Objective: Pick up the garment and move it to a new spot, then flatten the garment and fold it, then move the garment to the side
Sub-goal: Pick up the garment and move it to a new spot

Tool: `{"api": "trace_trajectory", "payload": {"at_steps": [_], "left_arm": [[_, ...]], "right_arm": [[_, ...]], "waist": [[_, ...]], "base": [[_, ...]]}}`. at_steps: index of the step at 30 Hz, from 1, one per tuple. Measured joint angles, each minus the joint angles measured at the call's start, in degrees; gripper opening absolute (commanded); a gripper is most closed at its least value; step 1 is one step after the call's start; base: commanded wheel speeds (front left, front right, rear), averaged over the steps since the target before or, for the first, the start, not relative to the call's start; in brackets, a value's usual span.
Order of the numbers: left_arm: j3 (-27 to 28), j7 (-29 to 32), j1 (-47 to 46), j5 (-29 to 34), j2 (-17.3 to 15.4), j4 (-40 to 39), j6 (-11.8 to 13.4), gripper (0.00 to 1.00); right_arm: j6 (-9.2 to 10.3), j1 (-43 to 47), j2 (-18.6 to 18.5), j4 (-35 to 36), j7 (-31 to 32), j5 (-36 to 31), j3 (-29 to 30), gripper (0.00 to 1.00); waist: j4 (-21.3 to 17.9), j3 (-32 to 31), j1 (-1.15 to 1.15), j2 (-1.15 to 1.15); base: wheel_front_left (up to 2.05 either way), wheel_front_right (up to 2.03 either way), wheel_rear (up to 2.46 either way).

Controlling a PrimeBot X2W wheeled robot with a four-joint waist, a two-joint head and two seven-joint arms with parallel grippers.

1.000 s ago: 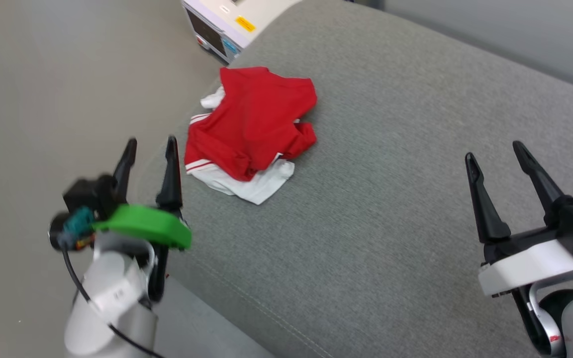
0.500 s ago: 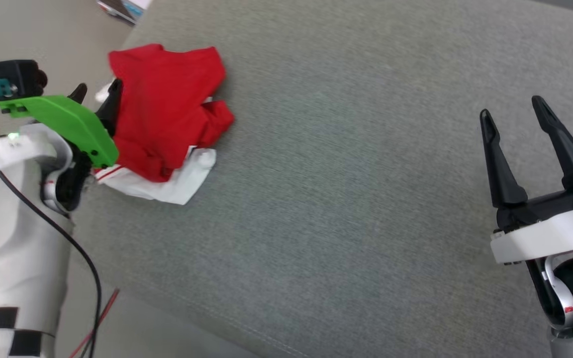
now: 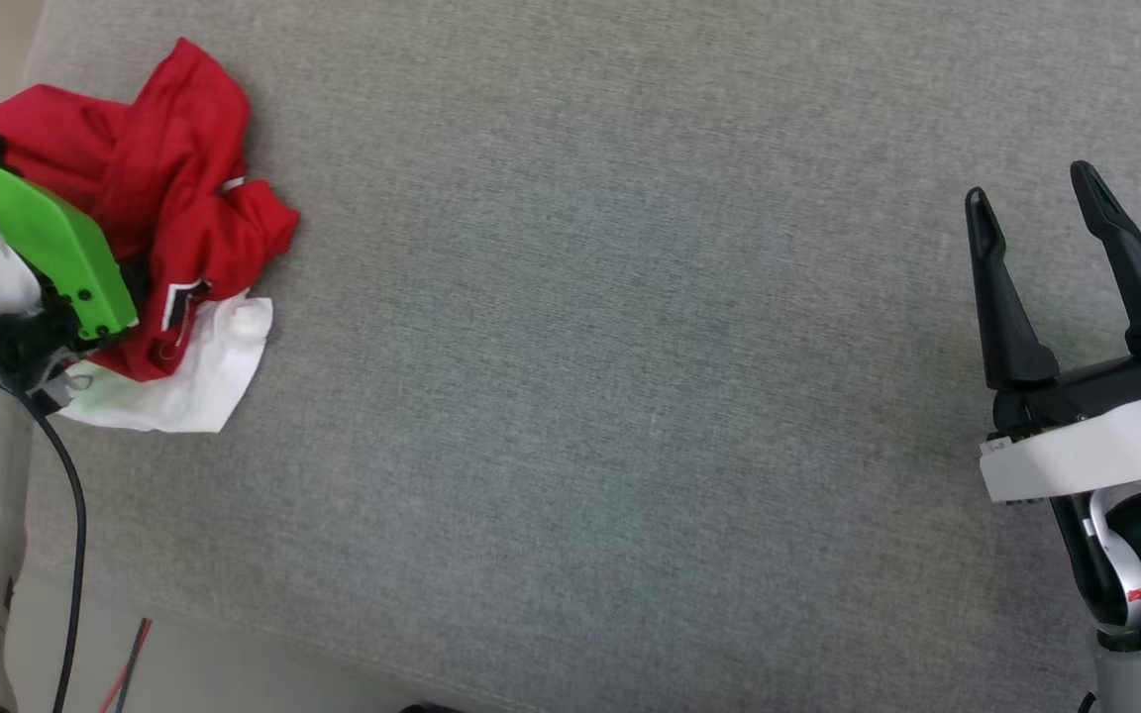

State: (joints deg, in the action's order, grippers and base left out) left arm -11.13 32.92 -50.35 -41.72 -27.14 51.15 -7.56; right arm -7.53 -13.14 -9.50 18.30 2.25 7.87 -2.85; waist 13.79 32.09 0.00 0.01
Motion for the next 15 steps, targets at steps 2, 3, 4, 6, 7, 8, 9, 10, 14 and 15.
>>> {"api": "trace_trajectory", "payload": {"at_steps": [2,3,4,6,7,8,9,10,14,15], "left_arm": [[-0.2,0.0,-0.6,0.2,-0.8,1.0,0.0,0.0],[-0.3,-0.1,-0.8,0.2,-0.9,1.4,0.0,0.0],[-0.3,-0.3,-1.0,0.2,-0.8,1.7,0.0,0.0],[-0.7,-2.2,-1.0,0.4,-0.4,2.5,0.0,0.0],[-1.0,-3.2,-1.0,0.5,-0.3,3.0,0.0,0.0],[-1.4,-4.6,-0.9,0.7,-0.2,3.4,0.0,0.0],[-1.5,-6.0,-0.6,1.0,-0.2,3.7,0.0,0.0],[-1.7,-7.7,-0.2,1.3,0.0,4.0,0.0,0.0],[-3.5,-19.1,2.3,4.8,-0.7,3.7,0.0,0.0],[-3.8,-21.6,2.6,5.7,-1.3,3.4,0.2,0.0]], "right_arm": [[0.0,0.0,0.1,-0.4,0.0,0.1,0.0,1.0],[0.0,0.0,0.1,-0.7,0.0,0.1,0.0,1.0],[0.0,0.0,0.2,-1.0,-0.1,0.1,0.1,1.0],[0.0,0.0,0.3,-1.2,-0.1,0.1,0.3,1.0],[0.0,0.0,0.5,-1.5,-0.1,0.1,0.3,1.0],[0.0,0.0,0.7,-1.8,-0.4,0.1,0.4,1.0],[0.0,0.0,1.0,-2.0,-0.5,0.1,0.5,1.0],[0.0,0.1,1.3,-2.3,-0.7,0.2,0.5,1.0],[0.0,1.4,3.1,-4.4,-2.2,0.5,1.2,1.0],[0.0,1.8,3.5,-4.7,-2.4,0.5,1.5,1.0]], "waist": [[-1.0,0.5,0.0,0.0],[-1.2,0.4,0.0,0.0],[-1.4,0.3,0.0,0.0],[-1.5,-0.2,0.0,0.0],[-1.5,-0.6,0.0,0.0],[-1.5,-1.1,0.0,-0.01],[-1.4,-1.5,0.0,-0.01],[-1.4,-2.2,0.0,-0.01],[-1.2,-6.6,0.0,-0.01],[-1.1,-7.5,0.0,-0.01]], "base": [[0.0,0.0,0.0],[0.0,0.0,0.0],[0.0,0.0,0.0],[0.0,0.0,0.0],[0.0,0.0,0.0],[0.0,0.0,0.0],[0.0,0.0,0.0],[0.0,0.0,0.0],[0.0,0.0,0.0],[0.0,0.0,0.0]]}}
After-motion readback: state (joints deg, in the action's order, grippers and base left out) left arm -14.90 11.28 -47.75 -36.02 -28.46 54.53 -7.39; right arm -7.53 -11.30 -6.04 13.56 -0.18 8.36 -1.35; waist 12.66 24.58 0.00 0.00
